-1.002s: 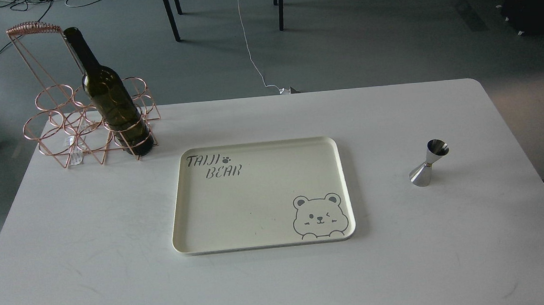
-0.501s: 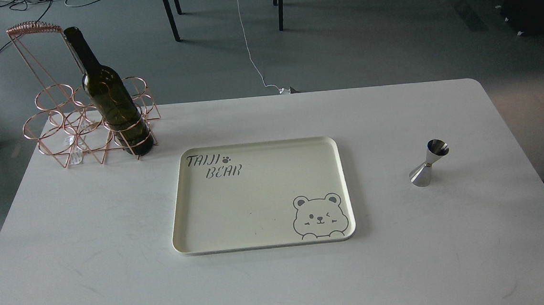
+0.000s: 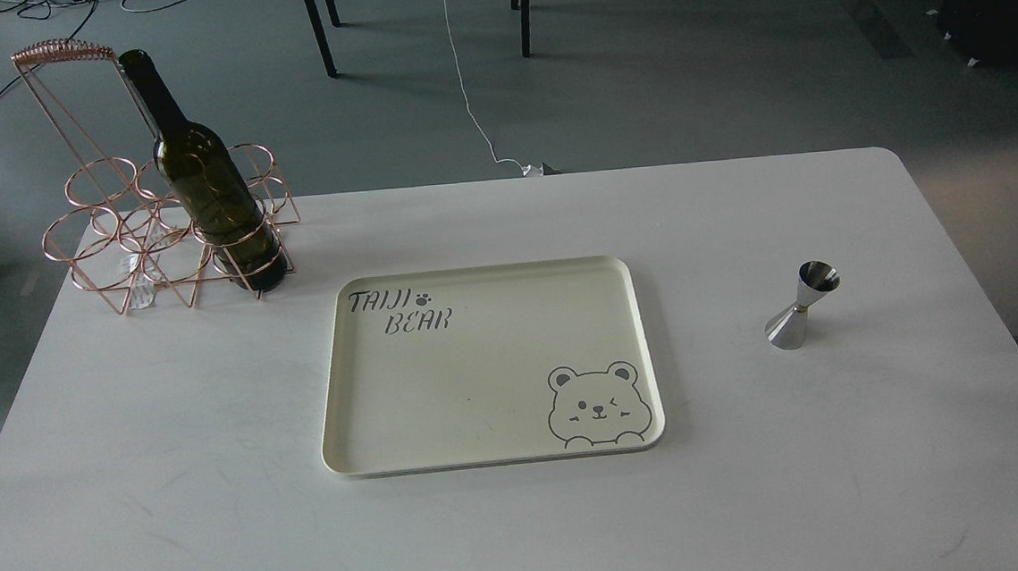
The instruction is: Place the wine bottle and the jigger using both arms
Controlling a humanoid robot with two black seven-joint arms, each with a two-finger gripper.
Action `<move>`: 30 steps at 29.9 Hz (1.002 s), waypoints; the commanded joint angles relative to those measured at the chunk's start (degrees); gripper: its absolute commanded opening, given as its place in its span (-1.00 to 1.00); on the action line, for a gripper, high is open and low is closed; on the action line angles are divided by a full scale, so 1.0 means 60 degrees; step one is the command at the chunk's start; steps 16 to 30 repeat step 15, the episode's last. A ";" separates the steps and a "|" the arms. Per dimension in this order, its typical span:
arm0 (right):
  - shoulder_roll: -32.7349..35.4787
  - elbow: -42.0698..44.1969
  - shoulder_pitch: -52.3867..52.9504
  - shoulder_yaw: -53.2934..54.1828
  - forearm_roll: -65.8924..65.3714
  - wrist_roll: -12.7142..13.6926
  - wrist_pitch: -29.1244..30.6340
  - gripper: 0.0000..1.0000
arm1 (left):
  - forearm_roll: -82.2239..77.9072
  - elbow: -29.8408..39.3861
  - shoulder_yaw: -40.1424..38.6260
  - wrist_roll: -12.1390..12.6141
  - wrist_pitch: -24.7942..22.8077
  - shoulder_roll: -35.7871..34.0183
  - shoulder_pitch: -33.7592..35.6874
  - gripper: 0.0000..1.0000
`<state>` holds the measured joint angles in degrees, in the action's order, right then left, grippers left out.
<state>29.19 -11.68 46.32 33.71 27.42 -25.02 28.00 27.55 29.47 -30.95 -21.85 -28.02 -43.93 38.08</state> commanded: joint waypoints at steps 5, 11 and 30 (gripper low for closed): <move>-0.0221 0.0057 -0.0469 -0.0081 0.0177 0.0610 0.0000 0.99 | 0.0007 0.0024 -0.0935 0.0038 0.0003 0.0202 -0.0662 0.97; -0.0235 0.0043 -0.0484 -0.0183 0.0147 0.0713 0.0000 0.99 | 0.0007 0.0068 -0.1154 -0.0036 0.0003 0.0378 -0.0692 0.97; -0.0235 0.0028 -0.0440 -0.0388 0.0059 0.0670 0.0000 0.99 | -0.0095 0.0127 -0.1492 0.0008 0.0003 0.0334 -0.0677 0.97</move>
